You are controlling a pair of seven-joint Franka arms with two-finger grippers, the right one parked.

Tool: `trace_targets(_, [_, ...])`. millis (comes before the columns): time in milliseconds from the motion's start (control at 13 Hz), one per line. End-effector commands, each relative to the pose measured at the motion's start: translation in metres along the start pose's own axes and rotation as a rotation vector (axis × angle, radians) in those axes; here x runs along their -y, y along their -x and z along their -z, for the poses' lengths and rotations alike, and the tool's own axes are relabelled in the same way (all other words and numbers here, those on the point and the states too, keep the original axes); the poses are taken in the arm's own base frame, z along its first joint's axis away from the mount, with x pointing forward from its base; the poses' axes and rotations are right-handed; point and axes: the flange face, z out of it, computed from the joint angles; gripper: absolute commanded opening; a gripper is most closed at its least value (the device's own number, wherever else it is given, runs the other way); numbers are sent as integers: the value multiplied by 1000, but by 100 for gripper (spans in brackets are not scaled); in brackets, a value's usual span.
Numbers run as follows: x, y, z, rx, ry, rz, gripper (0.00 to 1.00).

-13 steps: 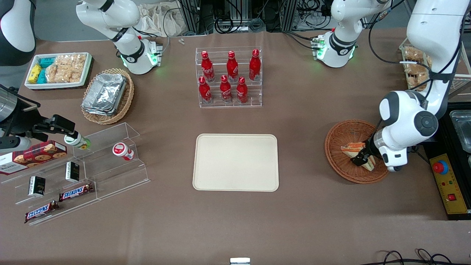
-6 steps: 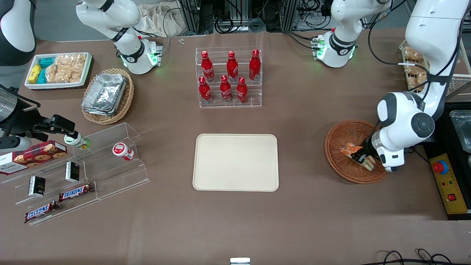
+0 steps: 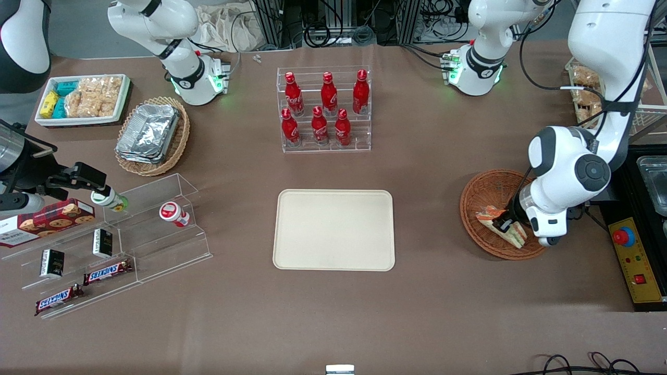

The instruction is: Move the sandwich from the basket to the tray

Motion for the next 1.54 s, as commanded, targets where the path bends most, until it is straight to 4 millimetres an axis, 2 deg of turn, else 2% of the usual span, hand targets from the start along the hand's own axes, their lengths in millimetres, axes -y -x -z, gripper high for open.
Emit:
trace_targets(0, [-31, 1, 62, -29, -65, -62, 0])
trace_targets(154, [-72, 23, 110, -33, -69, -146, 0])
trace_targets(231, [-93, 36, 123, -37, -54, -200, 0])
trace_targets(385, [-131, 75, 135, -35, -39, -381, 0])
trace_targets(538, [-156, 104, 134, -15, -28, -543, 0])
trace_targets(692, [-180, 138, 111, 6, -29, -604, 0])
trace_targets(846, [-207, 164, 74, 24, -12, -648, 0])
trace_targets(1000, [-227, 184, 37, 46, 58, -621, 0])
trace_targets(1077, [-236, 197, 24, 74, 112, -609, 0])
trace_targets(1231, [-244, 222, -1, 107, 124, -625, 0])
trace_targets(1308, [-246, 230, -7, 111, 119, -644, 0])
trace_targets(1462, [-242, 236, -26, 119, 107, -677, 0])
